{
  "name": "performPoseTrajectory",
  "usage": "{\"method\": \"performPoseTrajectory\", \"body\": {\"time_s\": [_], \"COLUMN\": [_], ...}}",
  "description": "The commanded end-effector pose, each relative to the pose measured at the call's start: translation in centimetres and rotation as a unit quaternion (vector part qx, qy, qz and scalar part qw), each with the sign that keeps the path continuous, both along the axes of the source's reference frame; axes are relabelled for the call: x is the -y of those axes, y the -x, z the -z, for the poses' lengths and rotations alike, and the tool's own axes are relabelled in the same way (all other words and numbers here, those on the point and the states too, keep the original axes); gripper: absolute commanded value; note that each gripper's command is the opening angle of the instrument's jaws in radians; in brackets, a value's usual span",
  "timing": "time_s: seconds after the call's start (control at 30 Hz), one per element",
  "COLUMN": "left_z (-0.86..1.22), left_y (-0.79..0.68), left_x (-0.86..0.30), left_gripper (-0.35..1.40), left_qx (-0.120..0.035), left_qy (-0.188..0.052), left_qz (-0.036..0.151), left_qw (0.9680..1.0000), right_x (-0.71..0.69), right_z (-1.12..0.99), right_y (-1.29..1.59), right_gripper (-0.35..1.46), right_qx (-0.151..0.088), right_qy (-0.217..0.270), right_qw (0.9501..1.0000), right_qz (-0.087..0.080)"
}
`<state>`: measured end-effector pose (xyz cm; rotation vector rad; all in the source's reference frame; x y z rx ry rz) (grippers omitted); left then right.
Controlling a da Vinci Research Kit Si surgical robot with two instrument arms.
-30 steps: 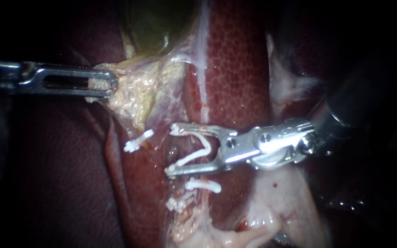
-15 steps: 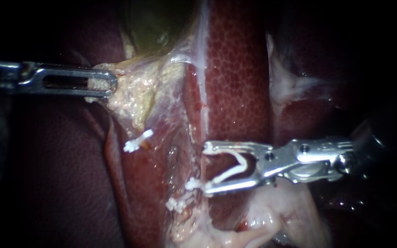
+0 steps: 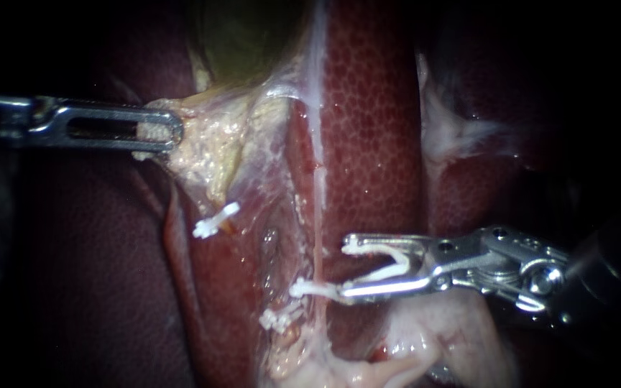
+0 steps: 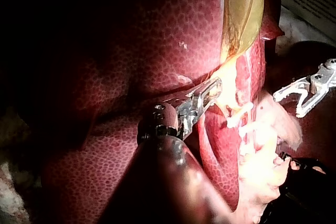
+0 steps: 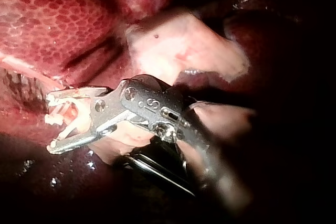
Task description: Clipping second clip right tube
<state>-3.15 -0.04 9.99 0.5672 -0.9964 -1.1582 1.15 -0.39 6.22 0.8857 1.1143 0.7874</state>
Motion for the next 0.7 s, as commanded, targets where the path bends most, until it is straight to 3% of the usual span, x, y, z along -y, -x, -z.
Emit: {"method": "performPoseTrajectory", "body": {"time_s": [0.03,0.33,0.7], "left_z": [0.0,0.0,0.0], "left_y": [0.0,0.0,0.01], "left_x": [0.0,0.0,0.0], "left_gripper": [-0.35,-0.35,-0.35], "left_qx": [0.0,0.0,0.0], "left_qy": [0.0,0.0,0.0], "left_qz": [0.0,0.0,0.0], "left_qw": [1.0,1.0,1.0], "right_x": [0.02,0.06,0.03], "right_z": [-0.05,-0.45,-0.71], "right_y": [0.0,0.01,-0.09], "right_gripper": [0.55,0.54,0.53], "right_qx": [0.008,0.033,0.039], "right_qy": [-0.005,-0.067,-0.083], "right_qw": [1.0,0.9971,0.9956], "right_qz": [0.002,-0.011,-0.019]}}
